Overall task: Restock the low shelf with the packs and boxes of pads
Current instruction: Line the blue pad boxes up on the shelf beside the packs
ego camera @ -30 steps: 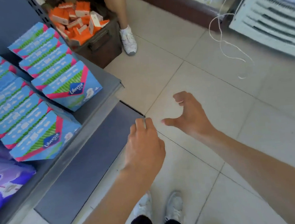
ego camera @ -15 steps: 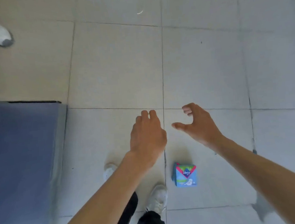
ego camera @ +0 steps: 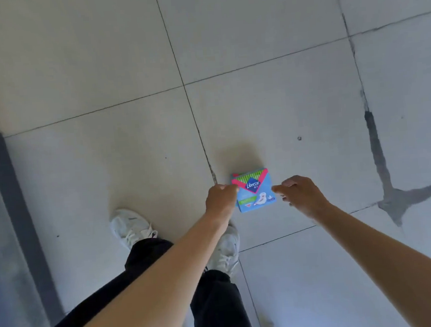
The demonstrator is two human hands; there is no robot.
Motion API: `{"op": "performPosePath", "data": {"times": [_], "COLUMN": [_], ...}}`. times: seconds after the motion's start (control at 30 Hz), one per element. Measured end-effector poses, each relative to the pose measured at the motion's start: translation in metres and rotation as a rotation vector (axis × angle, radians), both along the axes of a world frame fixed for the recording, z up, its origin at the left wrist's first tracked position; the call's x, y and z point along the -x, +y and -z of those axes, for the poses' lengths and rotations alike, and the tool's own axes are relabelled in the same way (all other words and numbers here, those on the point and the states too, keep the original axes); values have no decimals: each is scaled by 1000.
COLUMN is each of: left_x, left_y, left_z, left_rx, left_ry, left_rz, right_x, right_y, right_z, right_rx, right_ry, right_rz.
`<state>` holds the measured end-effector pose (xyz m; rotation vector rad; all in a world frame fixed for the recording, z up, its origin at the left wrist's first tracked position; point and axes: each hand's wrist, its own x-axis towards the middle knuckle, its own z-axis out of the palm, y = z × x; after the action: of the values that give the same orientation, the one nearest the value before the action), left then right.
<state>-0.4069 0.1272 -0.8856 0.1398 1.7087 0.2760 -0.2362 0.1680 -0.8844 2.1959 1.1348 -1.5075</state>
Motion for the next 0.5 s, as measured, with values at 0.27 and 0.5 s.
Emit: {"op": "performPosePath", "data": {"times": [0.27,0.5], "left_x": [-35,-55], "left_y": [-30,-31], "left_z": [123,169], "left_rx": [1,-94], "left_ry": [-2,41], "left_rz": [88,128], "right_x": [-8,-5], "right_y": [-31,-29], "right_z": [119,172], "right_rx": [-103,-95], "right_ry": [-58,53], "right_rz": [103,266]}}
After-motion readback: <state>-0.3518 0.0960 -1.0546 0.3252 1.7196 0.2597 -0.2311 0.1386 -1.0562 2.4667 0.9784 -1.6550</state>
